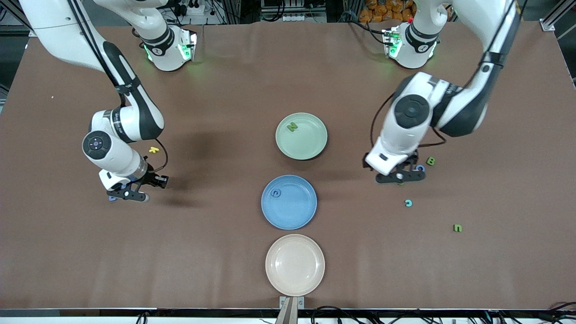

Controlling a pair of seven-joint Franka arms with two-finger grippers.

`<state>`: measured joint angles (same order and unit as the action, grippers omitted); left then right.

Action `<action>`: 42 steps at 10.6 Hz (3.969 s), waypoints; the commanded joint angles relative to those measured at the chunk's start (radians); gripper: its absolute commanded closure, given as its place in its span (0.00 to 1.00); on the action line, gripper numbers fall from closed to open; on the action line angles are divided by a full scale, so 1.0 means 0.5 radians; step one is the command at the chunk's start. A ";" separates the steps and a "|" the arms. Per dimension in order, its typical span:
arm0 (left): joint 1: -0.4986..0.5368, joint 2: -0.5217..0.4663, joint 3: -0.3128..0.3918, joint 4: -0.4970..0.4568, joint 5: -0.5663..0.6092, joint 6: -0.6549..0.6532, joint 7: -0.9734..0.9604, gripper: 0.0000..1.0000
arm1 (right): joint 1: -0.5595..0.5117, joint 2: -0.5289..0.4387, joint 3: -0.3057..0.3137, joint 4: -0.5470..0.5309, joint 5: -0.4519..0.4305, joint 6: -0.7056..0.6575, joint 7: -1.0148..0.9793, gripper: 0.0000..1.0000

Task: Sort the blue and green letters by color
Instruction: 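Carry the blue x to the blue plate while the left gripper returns, then open the right gripper over the blue plate, releasing the x, then grasp the blue a with the right gripper while the left gripper grasps green p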

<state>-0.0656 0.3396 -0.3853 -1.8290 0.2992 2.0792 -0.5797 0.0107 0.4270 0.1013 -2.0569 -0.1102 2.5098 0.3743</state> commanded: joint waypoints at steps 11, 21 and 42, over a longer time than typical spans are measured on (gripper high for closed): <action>0.459 0.011 -0.042 -0.659 -0.209 0.790 0.779 0.00 | 0.868 0.572 -0.043 1.033 0.604 0.009 0.426 0.85; 0.576 0.290 -0.030 -0.637 0.129 1.128 0.794 0.00 | 1.108 0.745 -0.080 1.067 0.628 0.500 0.589 0.00; 0.561 0.465 -0.027 -0.567 0.153 1.134 0.727 0.85 | -0.156 0.122 -0.312 0.304 0.583 -0.148 -0.878 0.00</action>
<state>0.2110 0.5429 -0.3993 -2.1158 0.3385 2.6335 -0.1951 -0.0434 0.5253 -0.0122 -1.8312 0.1832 2.4419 -0.0542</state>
